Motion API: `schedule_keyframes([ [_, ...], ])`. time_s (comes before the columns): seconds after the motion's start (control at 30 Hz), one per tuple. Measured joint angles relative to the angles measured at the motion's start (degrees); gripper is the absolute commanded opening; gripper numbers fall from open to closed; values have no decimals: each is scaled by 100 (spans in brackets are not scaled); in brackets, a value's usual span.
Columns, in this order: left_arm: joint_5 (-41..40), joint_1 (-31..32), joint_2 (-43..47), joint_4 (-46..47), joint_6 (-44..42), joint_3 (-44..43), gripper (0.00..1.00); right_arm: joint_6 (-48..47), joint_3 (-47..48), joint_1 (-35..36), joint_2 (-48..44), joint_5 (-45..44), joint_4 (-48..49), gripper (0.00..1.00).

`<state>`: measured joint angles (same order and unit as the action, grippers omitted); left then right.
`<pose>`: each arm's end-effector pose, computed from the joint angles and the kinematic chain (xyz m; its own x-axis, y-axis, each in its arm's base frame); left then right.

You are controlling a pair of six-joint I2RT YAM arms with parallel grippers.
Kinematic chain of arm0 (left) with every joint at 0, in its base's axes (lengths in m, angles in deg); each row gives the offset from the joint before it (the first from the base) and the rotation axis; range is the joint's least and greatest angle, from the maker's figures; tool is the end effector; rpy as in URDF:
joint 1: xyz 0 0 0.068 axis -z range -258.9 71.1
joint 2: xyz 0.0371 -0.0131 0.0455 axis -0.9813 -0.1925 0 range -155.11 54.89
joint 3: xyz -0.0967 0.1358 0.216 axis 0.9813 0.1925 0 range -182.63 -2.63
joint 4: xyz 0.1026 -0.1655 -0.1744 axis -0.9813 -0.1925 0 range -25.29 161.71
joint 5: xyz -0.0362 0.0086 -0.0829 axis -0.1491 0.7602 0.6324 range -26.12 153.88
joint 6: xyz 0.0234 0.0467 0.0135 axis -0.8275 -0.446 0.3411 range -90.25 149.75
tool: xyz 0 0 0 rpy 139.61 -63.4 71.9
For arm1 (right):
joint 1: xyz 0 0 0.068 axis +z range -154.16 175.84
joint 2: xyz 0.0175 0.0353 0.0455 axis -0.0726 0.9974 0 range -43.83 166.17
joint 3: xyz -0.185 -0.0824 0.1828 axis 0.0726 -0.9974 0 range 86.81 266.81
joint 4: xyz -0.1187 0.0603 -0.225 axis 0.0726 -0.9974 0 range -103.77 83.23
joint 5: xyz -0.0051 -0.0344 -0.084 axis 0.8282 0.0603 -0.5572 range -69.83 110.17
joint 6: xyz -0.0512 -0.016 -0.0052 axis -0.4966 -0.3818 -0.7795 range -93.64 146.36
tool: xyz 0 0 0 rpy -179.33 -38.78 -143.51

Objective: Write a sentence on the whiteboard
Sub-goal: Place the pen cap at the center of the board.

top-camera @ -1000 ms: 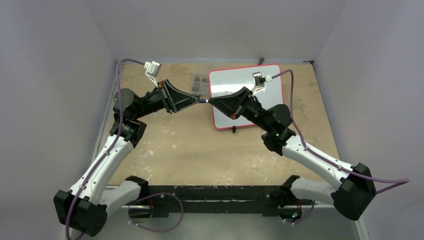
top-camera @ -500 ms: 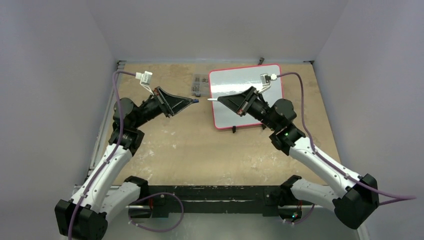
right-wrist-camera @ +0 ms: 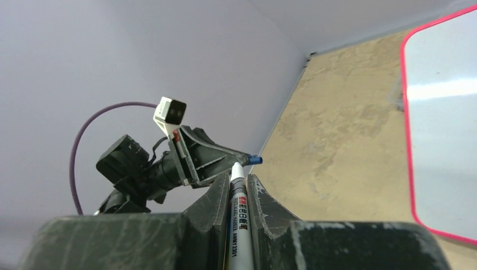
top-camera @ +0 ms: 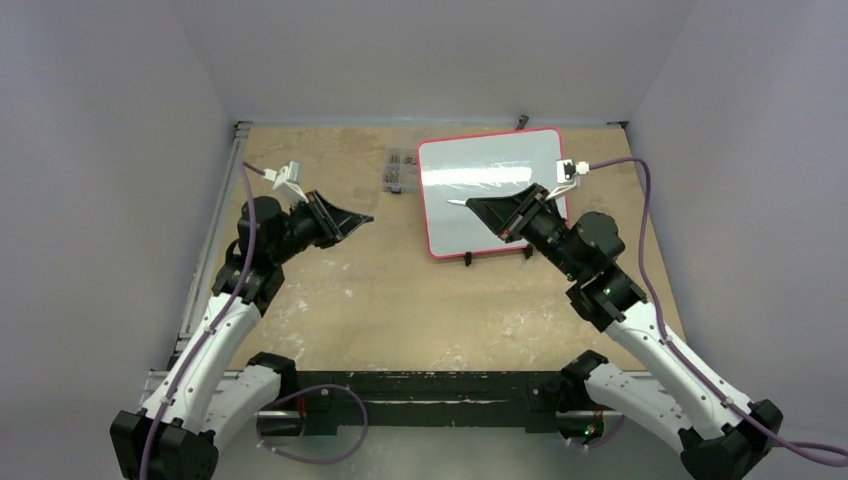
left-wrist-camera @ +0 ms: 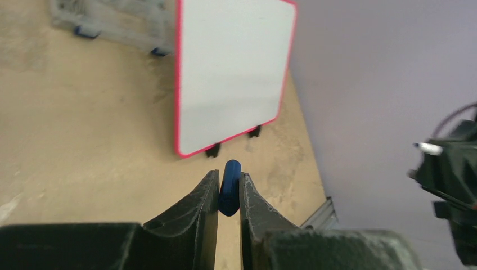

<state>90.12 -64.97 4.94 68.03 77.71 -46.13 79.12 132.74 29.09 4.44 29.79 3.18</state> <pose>0.1947 -0.0644 0.3291 -0.5884 -0.5404 -0.6014 0.3008 0.5442 -0.7832 0.1636 0.1144 0.3750 -0.4736 0.6280 -0.6175 -0.4993 0.3862 0.7756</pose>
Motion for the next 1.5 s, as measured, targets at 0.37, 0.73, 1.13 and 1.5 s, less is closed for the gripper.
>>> schedule_keyframes([
  [0.37, -1515, 214, -782, -1602, -566, 861, 0, -706, -144, -2, -271, -354, -616, 0],
  [0.73, -2562, 962, -1565, -1528, -669, 1126, 0, -951, -173, -2, -634, -767, -1211, 0],
  [1.13, -2804, 1091, -1668, -1379, -717, 1191, 59, -1106, -219, -2, -715, -951, -1521, 0],
  [1.5, -2889, 1095, -1473, -2006, -992, 343, 75, -1388, -219, -2, -833, -1178, -1749, 0],
])
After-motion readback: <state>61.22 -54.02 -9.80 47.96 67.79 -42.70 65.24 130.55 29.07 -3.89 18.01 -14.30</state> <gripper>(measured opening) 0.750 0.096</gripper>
